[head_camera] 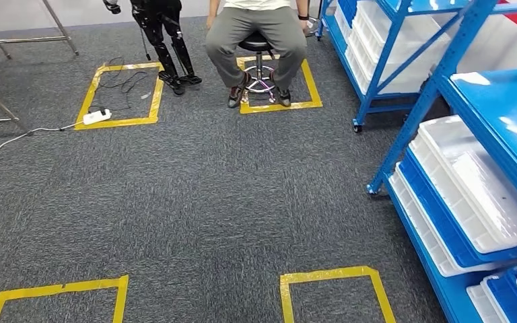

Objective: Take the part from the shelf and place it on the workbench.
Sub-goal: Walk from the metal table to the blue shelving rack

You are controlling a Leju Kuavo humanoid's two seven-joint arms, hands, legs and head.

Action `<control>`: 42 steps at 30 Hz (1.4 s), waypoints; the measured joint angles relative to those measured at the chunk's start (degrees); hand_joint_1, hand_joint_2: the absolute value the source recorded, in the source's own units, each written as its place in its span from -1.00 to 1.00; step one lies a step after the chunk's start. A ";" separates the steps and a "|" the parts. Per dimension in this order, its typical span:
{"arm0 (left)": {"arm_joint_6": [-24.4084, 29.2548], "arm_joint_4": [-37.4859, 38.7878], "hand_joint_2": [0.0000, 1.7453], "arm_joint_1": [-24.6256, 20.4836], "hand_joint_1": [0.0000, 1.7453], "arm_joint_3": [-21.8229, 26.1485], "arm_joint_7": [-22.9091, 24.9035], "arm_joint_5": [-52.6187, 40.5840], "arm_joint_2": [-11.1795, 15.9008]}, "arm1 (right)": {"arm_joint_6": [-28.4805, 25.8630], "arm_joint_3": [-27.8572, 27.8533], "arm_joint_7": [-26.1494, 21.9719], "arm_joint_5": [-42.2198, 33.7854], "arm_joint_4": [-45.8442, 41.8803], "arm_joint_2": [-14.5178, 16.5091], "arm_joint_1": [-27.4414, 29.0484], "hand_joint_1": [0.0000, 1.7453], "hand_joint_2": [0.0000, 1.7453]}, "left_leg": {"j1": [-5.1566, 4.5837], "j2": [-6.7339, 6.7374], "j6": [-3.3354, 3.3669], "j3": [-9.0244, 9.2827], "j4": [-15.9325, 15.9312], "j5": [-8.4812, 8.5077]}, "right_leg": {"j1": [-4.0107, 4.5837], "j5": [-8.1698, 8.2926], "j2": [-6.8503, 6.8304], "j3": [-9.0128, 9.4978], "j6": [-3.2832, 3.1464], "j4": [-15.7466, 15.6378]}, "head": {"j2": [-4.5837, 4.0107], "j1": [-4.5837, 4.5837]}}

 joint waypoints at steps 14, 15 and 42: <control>-0.04 0.07 -1.00 0.08 -1.00 0.03 0.10 0.44 -0.04 | 0.77 0.01 0.01 0.21 0.00 0.12 0.23 -1.00 -1.00 | -0.19 -4.89 2.77 2.21 -3.16 1.69 | 1.09 1.15 6.34 -1.57 0.64 0.39 | 0.00 -0.08; -0.04 0.07 -1.00 0.09 -1.00 0.03 0.10 0.45 -0.08 | 0.77 0.01 0.01 0.26 0.00 0.09 0.24 -1.00 -1.00 | -0.14 -4.08 3.05 2.38 -3.87 2.12 | 1.21 0.32 4.95 -2.61 0.53 1.97 | 0.00 0.04; -0.17 0.17 -1.00 0.15 -1.00 0.04 0.08 0.44 -0.30 | 0.94 0.03 0.16 -0.05 0.00 -0.24 0.01 -1.00 -1.00 | 0.33 -7.07 0.66 2.83 -2.20 0.22 | 0.73 2.54 7.93 -1.42 0.52 -0.79 | 0.00 0.08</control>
